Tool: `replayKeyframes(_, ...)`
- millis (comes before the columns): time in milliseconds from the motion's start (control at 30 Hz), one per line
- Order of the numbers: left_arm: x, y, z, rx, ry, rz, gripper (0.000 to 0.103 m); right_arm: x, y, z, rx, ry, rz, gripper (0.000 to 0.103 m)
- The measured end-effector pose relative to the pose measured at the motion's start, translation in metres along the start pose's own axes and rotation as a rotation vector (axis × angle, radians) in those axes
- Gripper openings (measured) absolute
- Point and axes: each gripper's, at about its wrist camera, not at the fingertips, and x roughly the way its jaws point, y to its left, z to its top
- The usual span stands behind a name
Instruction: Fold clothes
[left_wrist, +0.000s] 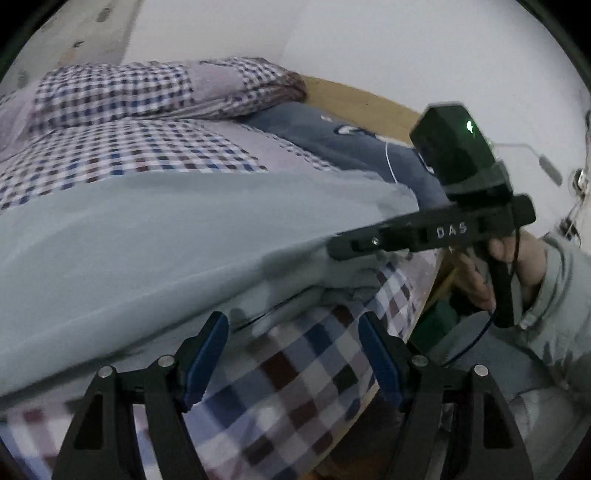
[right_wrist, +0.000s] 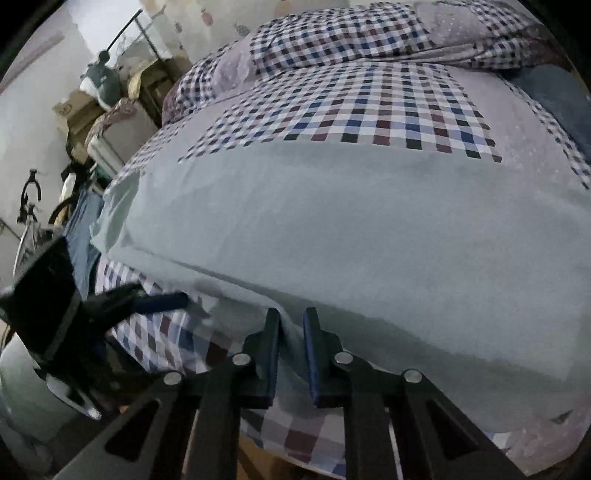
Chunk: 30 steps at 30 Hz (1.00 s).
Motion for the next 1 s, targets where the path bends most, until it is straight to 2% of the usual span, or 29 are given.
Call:
replayKeyframes(167, 0.022, -0.009, 0.013, -0.034, -0.007, -0.061, 0.077, -0.002, -0.006, 0.0, 0.038, -0.076, 0.013, 0.013)
replayKeyframes(300, 0.044, -0.027, 0.025, 0.019, 0.021, -0.087, 0.077, -0.002, -0.005, 0.002, 0.054, -0.113, 0.027, 0.012)
replayKeyframes(400, 0.056, -0.039, 0.029, 0.039, 0.04, -0.106, 0.078, -0.009, -0.011, 0.006, 0.076, -0.148, 0.013, 0.002)
replayKeyframes(500, 0.06, -0.051, 0.033, 0.065, 0.065, -0.177, 0.078, -0.023, -0.021, 0.011, 0.108, -0.194, 0.01, 0.002)
replayKeyframes(600, 0.066, -0.059, 0.033, 0.103, 0.078, -0.14, 0.078, -0.035, -0.029, 0.012, 0.12, -0.21, 0.016, 0.002)
replayKeyframes(733, 0.063, -0.049, 0.032, 0.06, 0.08, -0.125, 0.078, -0.04, -0.022, -0.004, 0.049, -0.156, -0.001, 0.01)
replayKeyframes(800, 0.06, -0.041, 0.034, 0.035, 0.07, -0.12, 0.078, -0.038, -0.013, -0.015, -0.011, -0.111, -0.028, 0.022)
replayKeyframes(833, 0.061, -0.036, 0.037, 0.023, 0.061, -0.12, 0.078, -0.036, -0.009, -0.019, -0.037, -0.096, -0.032, 0.037)
replayKeyframes(867, 0.058, -0.033, 0.037, 0.017, 0.052, -0.112, 0.078, -0.034, -0.005, -0.022, -0.055, -0.091, -0.02, 0.044)
replayKeyframes(1000, 0.045, -0.022, 0.035, 0.003, 0.033, -0.092, 0.078, -0.024, 0.011, -0.028, -0.129, -0.066, -0.01, 0.047)
